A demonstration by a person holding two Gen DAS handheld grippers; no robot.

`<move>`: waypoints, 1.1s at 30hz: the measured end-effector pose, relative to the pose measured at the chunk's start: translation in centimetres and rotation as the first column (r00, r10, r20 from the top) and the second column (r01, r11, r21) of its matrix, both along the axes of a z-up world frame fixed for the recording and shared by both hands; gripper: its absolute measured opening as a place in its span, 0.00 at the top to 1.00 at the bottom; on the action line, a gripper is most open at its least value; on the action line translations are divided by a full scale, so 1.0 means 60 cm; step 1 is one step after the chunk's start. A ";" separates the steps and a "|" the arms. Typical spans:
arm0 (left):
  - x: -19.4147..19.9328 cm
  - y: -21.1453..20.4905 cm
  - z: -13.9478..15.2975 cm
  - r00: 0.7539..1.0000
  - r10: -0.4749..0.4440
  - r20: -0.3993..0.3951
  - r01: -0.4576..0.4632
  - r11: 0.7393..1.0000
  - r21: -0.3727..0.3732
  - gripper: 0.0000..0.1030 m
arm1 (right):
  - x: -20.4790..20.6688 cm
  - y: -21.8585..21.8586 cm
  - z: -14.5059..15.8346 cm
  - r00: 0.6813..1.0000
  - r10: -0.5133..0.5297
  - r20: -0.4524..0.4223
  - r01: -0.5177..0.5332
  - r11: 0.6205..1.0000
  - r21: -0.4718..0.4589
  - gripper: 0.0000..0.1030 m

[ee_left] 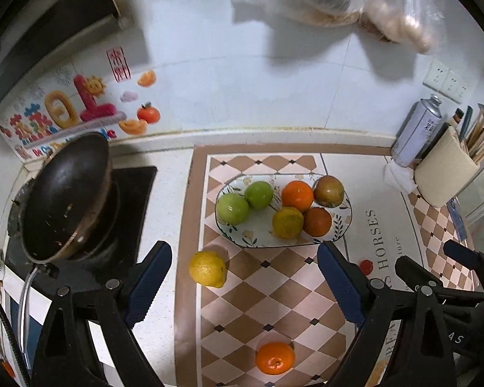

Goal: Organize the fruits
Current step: 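Lift both tools back above the counter, then grasp the lemon with the left tool while the right tool grasps the tangerine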

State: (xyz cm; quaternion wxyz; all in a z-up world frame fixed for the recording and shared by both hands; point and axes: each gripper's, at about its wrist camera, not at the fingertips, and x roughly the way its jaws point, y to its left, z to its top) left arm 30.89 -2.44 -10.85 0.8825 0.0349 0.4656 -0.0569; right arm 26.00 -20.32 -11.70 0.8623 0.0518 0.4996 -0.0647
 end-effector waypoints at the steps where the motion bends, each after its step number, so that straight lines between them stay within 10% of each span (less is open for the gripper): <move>1: -0.008 0.002 0.005 1.000 -0.001 0.010 0.001 1.000 0.002 0.10 | -0.010 0.004 0.007 1.000 0.001 0.010 -0.001 1.000 -0.003 0.08; 20: -0.091 0.037 0.014 0.999 0.020 0.031 -0.018 0.999 -0.046 0.10 | -0.091 0.039 0.032 0.999 0.013 0.053 -0.014 1.000 0.027 0.08; 27: -0.068 0.095 -0.065 0.991 0.108 -0.074 -0.105 0.994 0.038 0.02 | -0.042 0.078 -0.104 0.981 0.113 -0.158 -0.082 0.978 0.190 0.08; 33: -0.046 0.158 -0.141 0.959 0.196 -0.203 -0.177 0.978 0.108 0.02 | -0.012 0.148 -0.282 0.871 0.254 -0.420 -0.120 0.940 0.320 0.08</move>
